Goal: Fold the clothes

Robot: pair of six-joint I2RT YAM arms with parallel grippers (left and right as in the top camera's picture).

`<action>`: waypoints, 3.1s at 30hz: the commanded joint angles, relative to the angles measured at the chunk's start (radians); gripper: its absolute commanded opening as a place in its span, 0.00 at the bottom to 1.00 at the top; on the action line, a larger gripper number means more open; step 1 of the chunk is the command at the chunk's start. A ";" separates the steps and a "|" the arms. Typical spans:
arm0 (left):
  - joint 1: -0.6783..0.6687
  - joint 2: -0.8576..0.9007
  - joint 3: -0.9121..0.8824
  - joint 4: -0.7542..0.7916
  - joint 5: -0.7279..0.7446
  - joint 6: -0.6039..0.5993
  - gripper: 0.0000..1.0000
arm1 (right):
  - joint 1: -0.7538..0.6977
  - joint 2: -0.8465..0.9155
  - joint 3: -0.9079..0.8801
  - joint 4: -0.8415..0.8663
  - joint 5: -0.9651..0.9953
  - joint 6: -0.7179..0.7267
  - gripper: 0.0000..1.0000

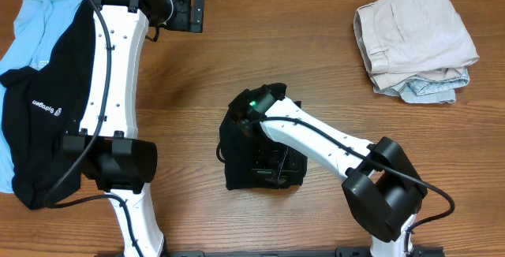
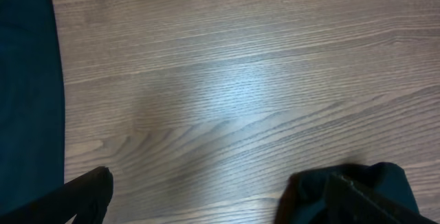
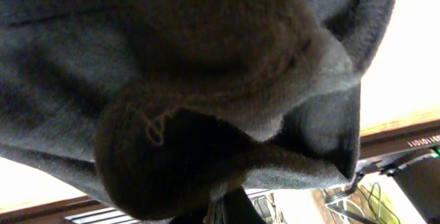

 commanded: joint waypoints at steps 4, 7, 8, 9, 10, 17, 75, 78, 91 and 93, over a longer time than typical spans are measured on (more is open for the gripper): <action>0.000 0.003 0.014 0.010 -0.013 0.024 1.00 | -0.075 -0.111 0.141 0.000 -0.016 -0.071 0.07; 0.000 0.003 0.014 0.012 -0.013 0.024 1.00 | -0.120 -0.151 0.251 -0.013 -0.016 -0.158 0.23; 0.000 0.003 0.014 0.013 -0.013 0.024 1.00 | -0.134 -0.157 0.291 -0.019 -0.016 -0.188 0.38; 0.000 0.003 0.014 0.014 -0.013 0.024 1.00 | -0.145 -0.160 0.321 -0.023 -0.016 -0.212 0.45; 0.000 0.003 0.014 0.015 -0.013 0.024 1.00 | -0.156 -0.161 0.353 -0.024 -0.016 -0.242 0.48; 0.000 0.003 0.014 0.016 -0.013 0.024 1.00 | -0.187 -0.156 0.341 0.012 0.027 -0.261 0.47; 0.000 0.003 0.014 0.018 -0.013 0.024 1.00 | -0.431 -0.220 -0.064 0.367 -0.170 -0.615 0.70; 0.000 0.003 0.014 0.012 -0.013 0.024 1.00 | -0.360 -0.219 -0.091 0.363 -0.117 -0.575 0.57; 0.000 0.003 0.014 0.012 -0.013 0.024 1.00 | -0.260 -0.219 -0.300 0.277 0.022 -0.280 0.04; 0.000 0.003 0.014 0.012 -0.013 0.024 1.00 | -0.259 -0.219 -0.329 0.252 0.023 -0.226 0.04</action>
